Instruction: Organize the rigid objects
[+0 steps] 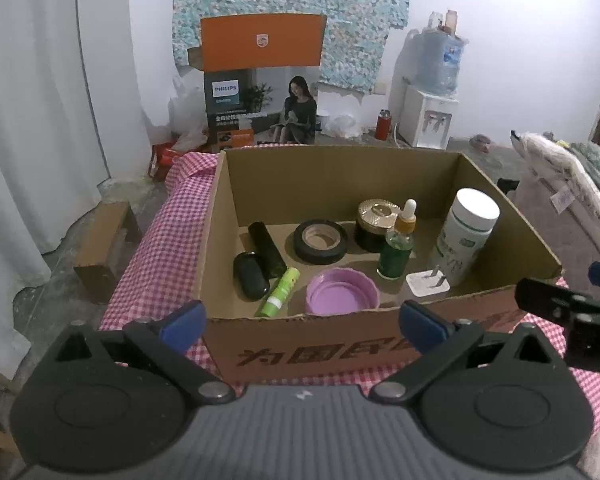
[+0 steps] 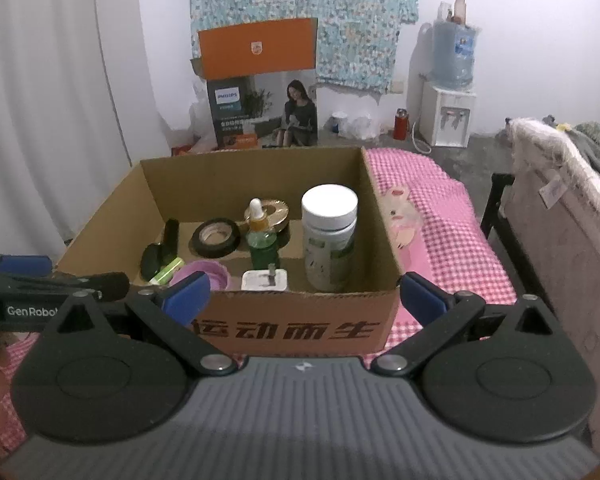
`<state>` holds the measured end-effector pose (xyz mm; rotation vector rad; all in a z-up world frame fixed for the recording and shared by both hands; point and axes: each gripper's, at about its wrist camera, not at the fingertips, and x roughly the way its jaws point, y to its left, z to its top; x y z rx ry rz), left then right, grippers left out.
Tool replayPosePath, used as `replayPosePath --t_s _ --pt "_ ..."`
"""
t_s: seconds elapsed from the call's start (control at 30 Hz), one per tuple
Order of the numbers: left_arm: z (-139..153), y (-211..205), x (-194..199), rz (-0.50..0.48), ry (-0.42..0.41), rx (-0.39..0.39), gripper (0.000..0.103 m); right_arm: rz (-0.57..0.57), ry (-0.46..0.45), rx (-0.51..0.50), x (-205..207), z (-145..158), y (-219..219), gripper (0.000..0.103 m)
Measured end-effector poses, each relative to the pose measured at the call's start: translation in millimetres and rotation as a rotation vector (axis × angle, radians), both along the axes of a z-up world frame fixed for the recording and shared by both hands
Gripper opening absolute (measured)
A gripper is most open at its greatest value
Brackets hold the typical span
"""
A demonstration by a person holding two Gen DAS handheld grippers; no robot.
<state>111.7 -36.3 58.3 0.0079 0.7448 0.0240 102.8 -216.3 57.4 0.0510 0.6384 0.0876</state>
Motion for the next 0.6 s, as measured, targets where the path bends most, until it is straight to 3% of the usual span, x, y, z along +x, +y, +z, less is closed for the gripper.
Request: replayPosePath --t_s 0.6 --pt "-1.9 -5.7 4.3 0.027 0.027 0.021 0.103 0.009 0.071 0.014 12.6 -11.5 3.6 0.102"
